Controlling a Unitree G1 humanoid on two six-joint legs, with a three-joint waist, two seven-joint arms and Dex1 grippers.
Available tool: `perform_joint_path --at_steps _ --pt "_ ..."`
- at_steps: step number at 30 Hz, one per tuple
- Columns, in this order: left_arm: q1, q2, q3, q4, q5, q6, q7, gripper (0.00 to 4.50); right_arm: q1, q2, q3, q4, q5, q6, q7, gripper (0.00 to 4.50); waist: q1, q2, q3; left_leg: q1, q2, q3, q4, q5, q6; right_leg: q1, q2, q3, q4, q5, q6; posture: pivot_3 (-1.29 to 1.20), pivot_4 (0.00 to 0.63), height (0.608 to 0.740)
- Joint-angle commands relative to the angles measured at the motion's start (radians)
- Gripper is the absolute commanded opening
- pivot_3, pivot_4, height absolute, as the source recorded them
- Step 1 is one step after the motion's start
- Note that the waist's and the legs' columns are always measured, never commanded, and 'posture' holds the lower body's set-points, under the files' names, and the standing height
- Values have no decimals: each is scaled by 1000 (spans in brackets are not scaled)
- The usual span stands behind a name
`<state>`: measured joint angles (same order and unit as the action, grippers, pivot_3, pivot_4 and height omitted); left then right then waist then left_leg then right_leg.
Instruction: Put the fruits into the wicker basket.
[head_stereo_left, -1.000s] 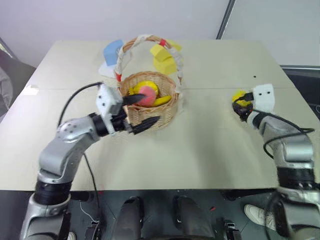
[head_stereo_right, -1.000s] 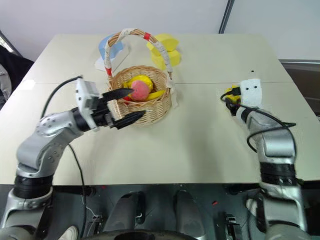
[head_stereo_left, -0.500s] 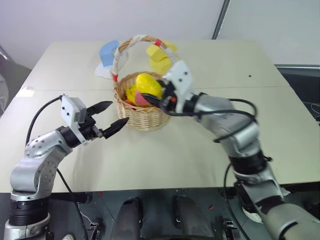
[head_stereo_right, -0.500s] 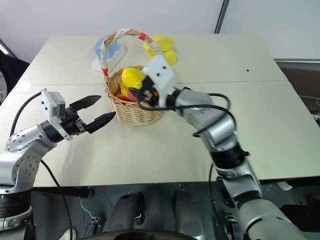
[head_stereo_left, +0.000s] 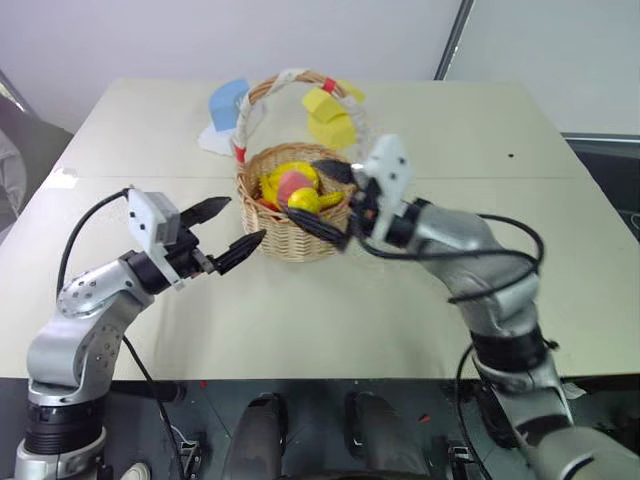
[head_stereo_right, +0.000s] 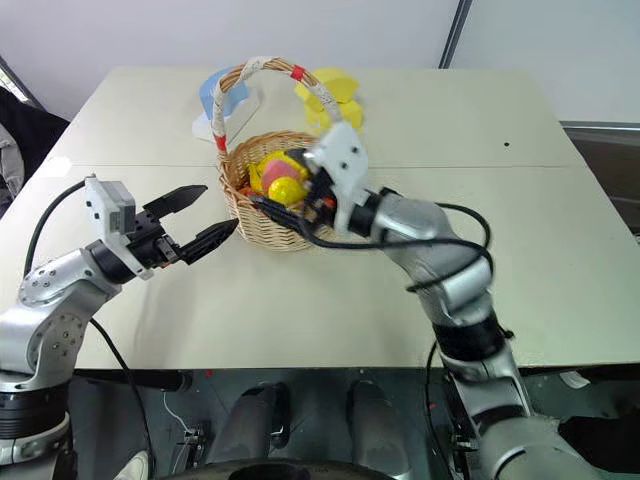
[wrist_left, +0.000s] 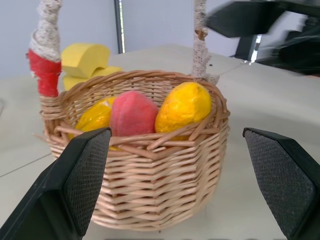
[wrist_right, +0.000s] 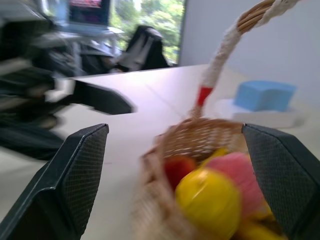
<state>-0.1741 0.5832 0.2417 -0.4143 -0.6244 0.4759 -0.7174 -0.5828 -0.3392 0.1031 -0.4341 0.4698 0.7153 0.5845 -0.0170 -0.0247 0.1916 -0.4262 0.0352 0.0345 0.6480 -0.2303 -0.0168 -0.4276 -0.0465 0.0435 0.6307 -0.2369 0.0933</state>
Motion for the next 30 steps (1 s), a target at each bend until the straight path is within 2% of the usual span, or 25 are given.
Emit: perform_joint_path --at_steps 1,3,6,11,14,21,26,30 --pt "-27 -5 -11 -19 -24 -8 -8 4500 1 7 -93 -2 20 13 -67 4435 -5 0 0 1 0 1 0 0 0 0 0 0 0 0 0 0 150 740" --pt "-35 -6 -18 -13 -24 -8 -13 4500 -8 19 -104 37 -8 -3 -110 4435 -7 0 0 2 1 1 0 0 0 0 1 1 0 0 -1 0 150 740" --pt "-60 -13 -40 -6 -27 -9 -13 4500 -69 77 -102 208 -115 -111 -222 4435 -13 0 0 3 1 1 0 0 0 0 2 1 1 0 -2 0 150 740" --pt "-76 -20 -54 -10 -30 -7 -9 4500 -142 136 -89 398 -180 -229 -249 4435 -22 0 0 1 1 1 0 0 0 -1 2 1 1 1 0 0 150 740" --pt "-63 -24 -61 -35 -35 -3 2 4500 -151 153 -104 438 -174 -255 -244 3665 -22 0 0 0 1 1 -1 0 0 -1 2 1 1 2 3 0 150 740" --pt "-41 -39 -76 -60 -35 -5 15 4500 -132 138 -115 398 -167 -268 -227 58 -25 0 0 0 1 1 -1 0 0 -1 1 1 1 2 3 0 150 740" --pt "-53 -58 -97 -56 -31 -8 14 4500 -95 68 -200 294 -158 -255 -261 58 -21 0 0 0 0 0 -1 0 0 -1 1 1 1 2 3 0 150 740" --pt "-60 -67 -114 -46 -31 -13 4 4500 -80 -50 -326 277 -191 -271 -318 58 -13 0 0 0 0 1 -1 0 0 -1 0 1 0 1 1 0 150 740"
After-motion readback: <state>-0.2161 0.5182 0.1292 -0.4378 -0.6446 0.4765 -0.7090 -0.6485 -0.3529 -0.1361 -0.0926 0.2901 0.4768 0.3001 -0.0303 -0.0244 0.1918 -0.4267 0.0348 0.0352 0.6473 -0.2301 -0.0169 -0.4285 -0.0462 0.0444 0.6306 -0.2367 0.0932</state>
